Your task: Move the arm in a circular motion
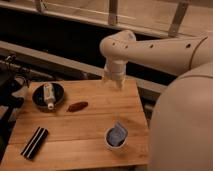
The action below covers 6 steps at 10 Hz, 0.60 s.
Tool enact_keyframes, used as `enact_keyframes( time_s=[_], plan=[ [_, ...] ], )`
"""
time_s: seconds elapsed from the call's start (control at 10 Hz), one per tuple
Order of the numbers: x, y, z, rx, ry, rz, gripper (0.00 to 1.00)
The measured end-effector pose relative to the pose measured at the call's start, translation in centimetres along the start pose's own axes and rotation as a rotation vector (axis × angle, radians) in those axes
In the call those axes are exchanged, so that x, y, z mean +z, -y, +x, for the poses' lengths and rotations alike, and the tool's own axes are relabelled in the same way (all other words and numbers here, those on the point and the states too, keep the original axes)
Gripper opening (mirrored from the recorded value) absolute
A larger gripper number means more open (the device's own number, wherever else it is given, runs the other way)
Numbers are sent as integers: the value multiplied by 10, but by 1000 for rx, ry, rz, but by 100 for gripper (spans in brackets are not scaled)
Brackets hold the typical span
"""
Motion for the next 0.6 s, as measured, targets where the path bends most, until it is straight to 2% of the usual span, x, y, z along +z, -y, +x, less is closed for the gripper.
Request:
enact_keyframes(
  time_s=[0.2, 0.3, 0.5, 0.6],
  plan=[
    [-1, 25, -18, 60, -9, 46, 65],
    [0, 29, -19, 39, -10, 46, 65],
    [-1, 27, -13, 9, -1, 46, 65],
    [0, 12, -4, -5, -3, 44, 65]
  ],
)
